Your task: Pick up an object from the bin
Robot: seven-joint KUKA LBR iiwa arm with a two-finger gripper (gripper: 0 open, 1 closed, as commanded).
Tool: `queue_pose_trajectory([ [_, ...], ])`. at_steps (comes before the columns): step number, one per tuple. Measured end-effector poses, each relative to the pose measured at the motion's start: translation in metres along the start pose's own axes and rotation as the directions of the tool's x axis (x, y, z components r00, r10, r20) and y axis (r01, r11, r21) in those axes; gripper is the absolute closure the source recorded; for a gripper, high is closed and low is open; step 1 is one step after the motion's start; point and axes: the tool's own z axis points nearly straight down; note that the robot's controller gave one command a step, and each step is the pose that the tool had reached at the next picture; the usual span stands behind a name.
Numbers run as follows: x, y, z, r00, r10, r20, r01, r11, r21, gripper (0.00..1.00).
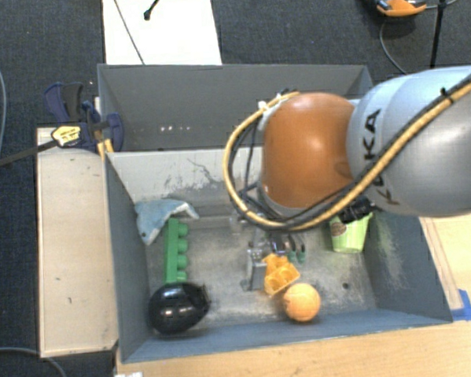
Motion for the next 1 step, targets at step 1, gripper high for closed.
queue_pose_trajectory([
  [1,-0.0018,-0.0008,-0.0042,1.000,0.004,0.008,-0.004,1.000,-0.001,0.00],
])
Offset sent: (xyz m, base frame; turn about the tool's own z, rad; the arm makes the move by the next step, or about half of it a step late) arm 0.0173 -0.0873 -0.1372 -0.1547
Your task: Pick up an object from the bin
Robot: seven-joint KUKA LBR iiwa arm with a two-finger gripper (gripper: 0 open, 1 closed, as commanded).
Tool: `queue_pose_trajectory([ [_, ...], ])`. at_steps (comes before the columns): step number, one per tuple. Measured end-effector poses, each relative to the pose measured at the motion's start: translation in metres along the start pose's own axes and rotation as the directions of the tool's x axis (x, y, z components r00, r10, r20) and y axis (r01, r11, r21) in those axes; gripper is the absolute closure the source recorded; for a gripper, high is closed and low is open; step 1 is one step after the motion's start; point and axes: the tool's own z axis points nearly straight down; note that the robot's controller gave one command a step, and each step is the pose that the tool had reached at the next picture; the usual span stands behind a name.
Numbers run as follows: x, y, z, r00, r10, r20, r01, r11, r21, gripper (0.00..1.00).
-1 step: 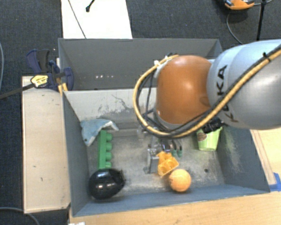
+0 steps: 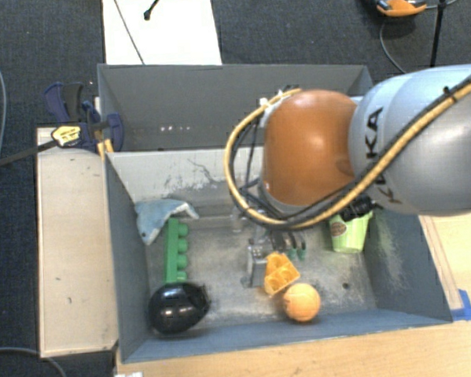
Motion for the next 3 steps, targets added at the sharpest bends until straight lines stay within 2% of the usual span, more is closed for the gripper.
queue_pose_trajectory([
  [1,-0.007,-0.029,0.048,0.998,-0.062,0.004,0.062,0.998,-0.001,0.00],
  [2,-0.028,-0.085,0.062,0.995,-0.098,0.000,0.098,0.995,0.000,0.00],
  [3,-0.027,-0.086,0.104,1.000,-0.006,0.008,0.006,1.000,-0.002,0.00],
])
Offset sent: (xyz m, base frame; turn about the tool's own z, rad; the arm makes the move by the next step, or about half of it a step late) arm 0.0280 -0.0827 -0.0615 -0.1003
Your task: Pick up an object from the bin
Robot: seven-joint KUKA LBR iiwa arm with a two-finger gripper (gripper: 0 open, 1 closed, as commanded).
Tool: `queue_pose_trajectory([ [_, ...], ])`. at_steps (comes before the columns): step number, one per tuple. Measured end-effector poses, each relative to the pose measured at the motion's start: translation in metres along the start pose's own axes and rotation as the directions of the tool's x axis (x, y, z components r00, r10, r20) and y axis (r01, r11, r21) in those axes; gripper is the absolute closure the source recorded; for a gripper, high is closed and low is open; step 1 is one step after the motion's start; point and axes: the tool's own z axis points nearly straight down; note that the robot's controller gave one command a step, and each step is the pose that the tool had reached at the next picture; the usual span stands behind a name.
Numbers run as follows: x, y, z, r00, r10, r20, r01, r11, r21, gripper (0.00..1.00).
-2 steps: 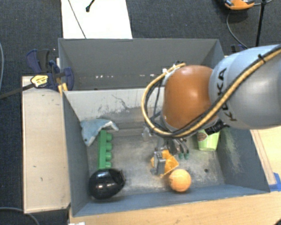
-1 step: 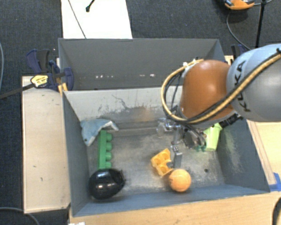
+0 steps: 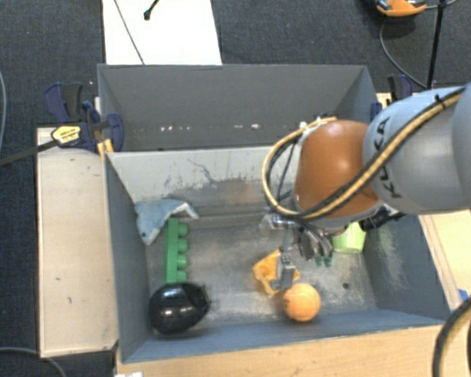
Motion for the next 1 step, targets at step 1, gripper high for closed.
queue_pose_trajectory([
  [1,0.0019,0.0031,0.0238,0.972,-0.236,-0.006,0.236,0.972,-0.001,0.00],
])
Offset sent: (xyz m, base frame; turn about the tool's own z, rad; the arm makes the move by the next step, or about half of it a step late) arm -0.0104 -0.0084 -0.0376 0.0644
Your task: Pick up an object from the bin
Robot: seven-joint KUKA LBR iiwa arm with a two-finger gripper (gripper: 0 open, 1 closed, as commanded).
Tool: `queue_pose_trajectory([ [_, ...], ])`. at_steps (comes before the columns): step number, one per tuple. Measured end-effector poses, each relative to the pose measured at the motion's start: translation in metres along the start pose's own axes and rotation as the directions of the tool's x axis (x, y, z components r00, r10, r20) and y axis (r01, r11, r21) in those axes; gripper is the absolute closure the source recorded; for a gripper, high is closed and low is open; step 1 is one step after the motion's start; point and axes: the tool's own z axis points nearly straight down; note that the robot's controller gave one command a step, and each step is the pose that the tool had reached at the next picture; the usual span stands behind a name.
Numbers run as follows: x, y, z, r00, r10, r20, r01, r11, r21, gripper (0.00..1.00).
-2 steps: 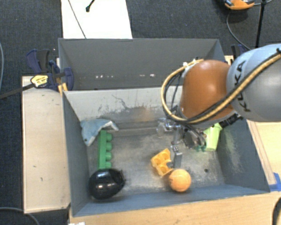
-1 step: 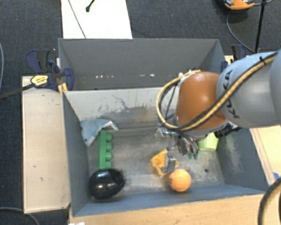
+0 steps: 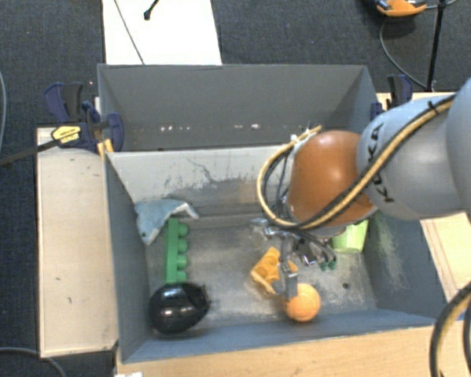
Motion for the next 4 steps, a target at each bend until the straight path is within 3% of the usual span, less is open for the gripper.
queue_pose_trajectory([
  [1,0.0110,-0.0072,0.0099,0.955,0.297,-0.003,-0.297,0.955,-0.003,1.00],
  [4,0.0114,-0.0070,0.0051,0.955,0.298,-0.002,-0.298,0.955,-0.004,1.00],
])
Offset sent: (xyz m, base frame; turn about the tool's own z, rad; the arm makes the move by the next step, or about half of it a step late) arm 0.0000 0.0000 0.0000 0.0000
